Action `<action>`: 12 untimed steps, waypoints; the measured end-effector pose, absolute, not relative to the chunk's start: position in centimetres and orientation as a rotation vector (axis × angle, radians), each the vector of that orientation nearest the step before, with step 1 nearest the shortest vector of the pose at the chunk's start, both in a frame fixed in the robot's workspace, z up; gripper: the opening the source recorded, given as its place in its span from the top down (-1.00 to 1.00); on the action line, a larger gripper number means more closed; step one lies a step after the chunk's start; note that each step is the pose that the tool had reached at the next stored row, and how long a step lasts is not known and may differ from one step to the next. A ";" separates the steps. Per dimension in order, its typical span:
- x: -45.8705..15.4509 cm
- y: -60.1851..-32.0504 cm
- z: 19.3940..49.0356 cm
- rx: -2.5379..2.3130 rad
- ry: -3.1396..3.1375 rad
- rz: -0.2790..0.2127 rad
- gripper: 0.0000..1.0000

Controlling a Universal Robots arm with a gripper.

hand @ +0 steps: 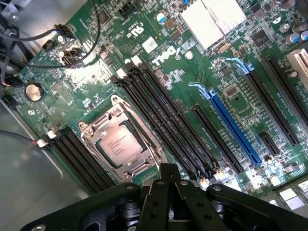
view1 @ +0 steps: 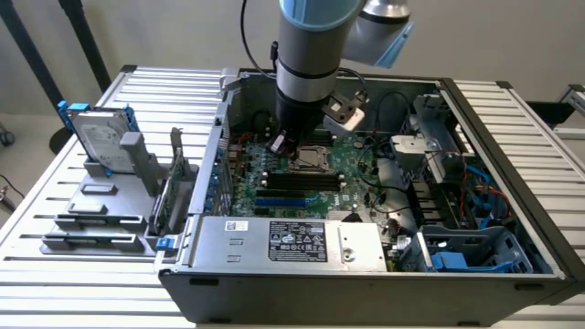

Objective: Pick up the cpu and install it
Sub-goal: 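Install the first cpu locking lever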

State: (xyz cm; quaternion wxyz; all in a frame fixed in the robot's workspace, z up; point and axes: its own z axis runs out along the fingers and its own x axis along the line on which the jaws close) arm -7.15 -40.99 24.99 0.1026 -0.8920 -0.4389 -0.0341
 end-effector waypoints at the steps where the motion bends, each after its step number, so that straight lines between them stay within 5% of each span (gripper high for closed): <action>1: -7.2 -40.9 24.8 -2.633 -1.295 -0.101 0.79; 12: -7.7 -40.5 23.5 -2.632 -1.295 -0.101 0.79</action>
